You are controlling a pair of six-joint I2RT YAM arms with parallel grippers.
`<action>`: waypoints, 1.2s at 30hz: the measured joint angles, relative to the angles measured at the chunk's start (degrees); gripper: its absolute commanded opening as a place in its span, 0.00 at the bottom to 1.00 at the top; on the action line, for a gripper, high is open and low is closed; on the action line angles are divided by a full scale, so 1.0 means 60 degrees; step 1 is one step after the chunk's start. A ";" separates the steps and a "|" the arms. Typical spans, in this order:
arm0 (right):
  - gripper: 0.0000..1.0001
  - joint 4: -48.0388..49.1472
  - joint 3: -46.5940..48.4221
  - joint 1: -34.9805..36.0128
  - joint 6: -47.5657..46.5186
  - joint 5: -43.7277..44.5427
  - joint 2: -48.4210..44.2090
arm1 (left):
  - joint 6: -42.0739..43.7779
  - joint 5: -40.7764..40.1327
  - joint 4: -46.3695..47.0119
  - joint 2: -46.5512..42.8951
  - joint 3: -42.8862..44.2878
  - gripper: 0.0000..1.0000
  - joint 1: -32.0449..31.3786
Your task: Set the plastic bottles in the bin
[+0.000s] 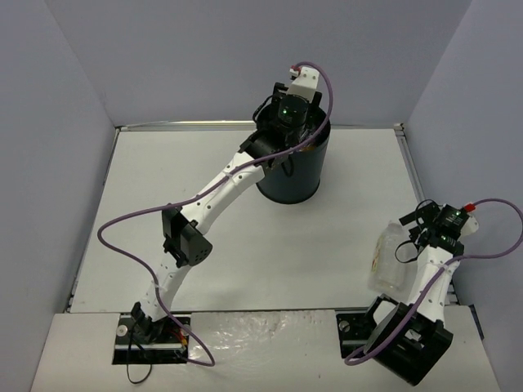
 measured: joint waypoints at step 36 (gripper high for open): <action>1.00 0.0081 0.0868 0.6297 -0.0919 0.1629 0.1330 | -0.0823 0.0981 -0.0226 -0.0578 -0.0803 0.97 0.1625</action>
